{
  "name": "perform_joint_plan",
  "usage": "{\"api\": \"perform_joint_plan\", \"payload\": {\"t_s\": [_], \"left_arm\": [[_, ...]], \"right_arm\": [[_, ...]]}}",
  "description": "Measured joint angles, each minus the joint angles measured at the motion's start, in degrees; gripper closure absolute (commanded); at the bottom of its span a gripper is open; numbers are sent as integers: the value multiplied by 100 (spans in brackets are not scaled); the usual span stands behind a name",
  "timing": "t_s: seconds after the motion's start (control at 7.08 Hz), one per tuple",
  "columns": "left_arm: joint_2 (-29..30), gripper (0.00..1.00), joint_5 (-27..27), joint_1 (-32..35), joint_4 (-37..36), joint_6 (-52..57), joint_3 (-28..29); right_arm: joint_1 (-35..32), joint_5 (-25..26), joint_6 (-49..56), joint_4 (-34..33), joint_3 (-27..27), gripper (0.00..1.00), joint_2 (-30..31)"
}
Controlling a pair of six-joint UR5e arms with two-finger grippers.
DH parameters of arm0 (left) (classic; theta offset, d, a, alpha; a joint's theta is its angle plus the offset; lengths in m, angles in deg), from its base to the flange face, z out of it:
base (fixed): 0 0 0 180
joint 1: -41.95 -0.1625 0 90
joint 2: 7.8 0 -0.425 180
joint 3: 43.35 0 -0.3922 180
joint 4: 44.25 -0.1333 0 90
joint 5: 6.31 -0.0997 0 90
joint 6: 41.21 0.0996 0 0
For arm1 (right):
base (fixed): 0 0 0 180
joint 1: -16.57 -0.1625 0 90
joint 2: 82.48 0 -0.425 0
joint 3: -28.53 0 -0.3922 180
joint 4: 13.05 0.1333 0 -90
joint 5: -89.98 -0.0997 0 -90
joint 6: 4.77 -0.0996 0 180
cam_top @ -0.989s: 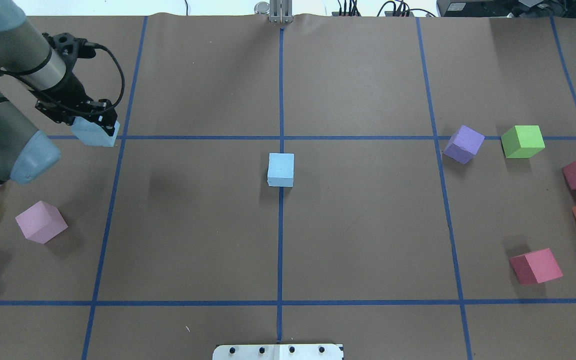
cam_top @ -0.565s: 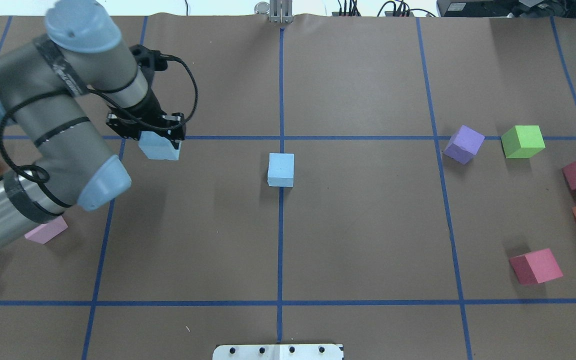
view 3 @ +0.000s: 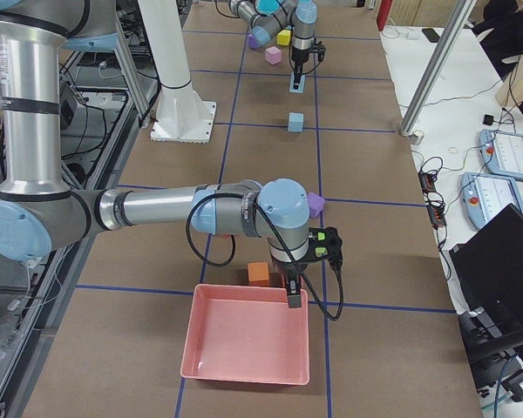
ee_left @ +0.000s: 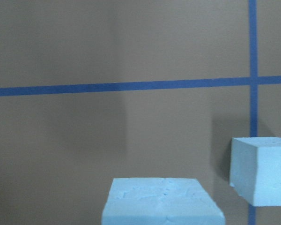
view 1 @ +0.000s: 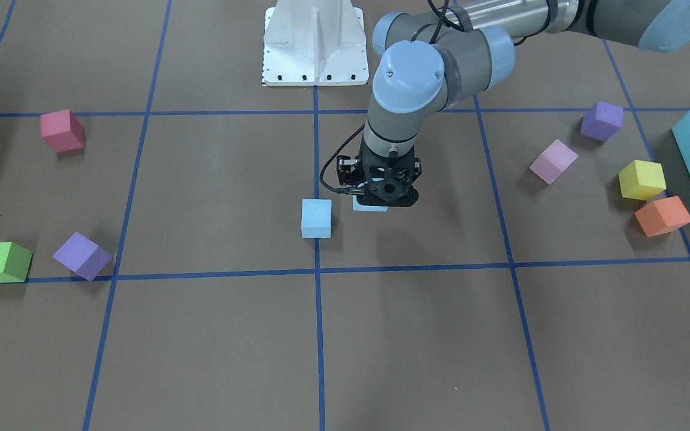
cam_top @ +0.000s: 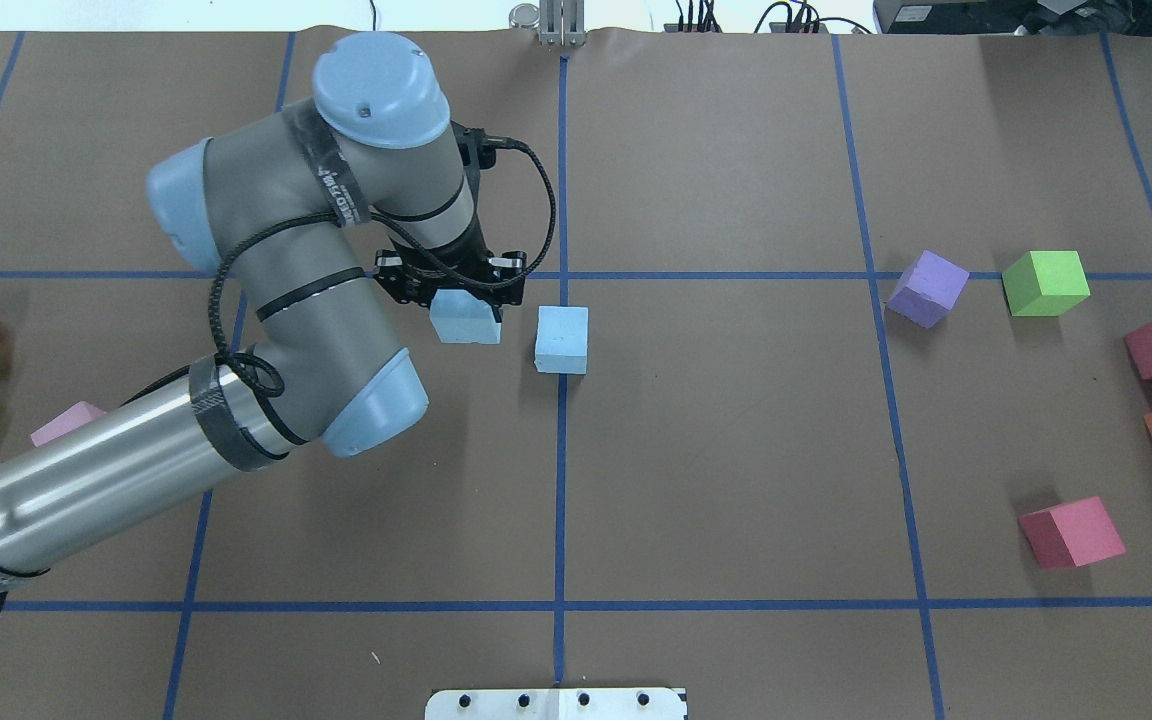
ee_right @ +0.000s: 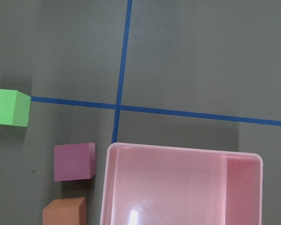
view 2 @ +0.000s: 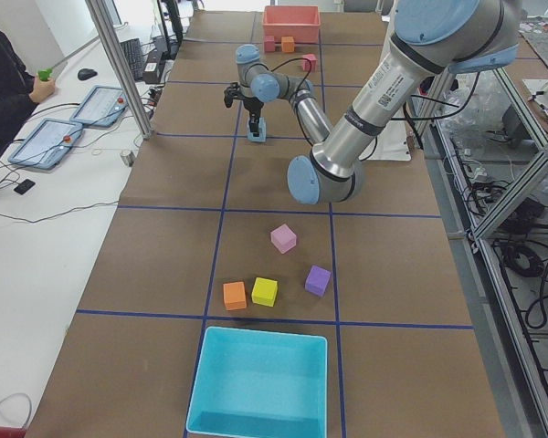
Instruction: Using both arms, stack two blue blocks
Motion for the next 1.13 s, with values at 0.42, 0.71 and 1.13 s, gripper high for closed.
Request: {"api": "perform_joint_plan", "payload": {"t_s": [0.42,0.71,1.13], "left_arm": [[579,34,-87,-259,170,-117,662],[812,34,-225,-347,530,-297,1091],[1012,34,-247,-362,627,-336,1389]], "right_arm": [[0,-1,0,0,4,0,-7],[0,-4,0,0,12,0,-18],[0,-4,0,0,22,0,-40]]}}
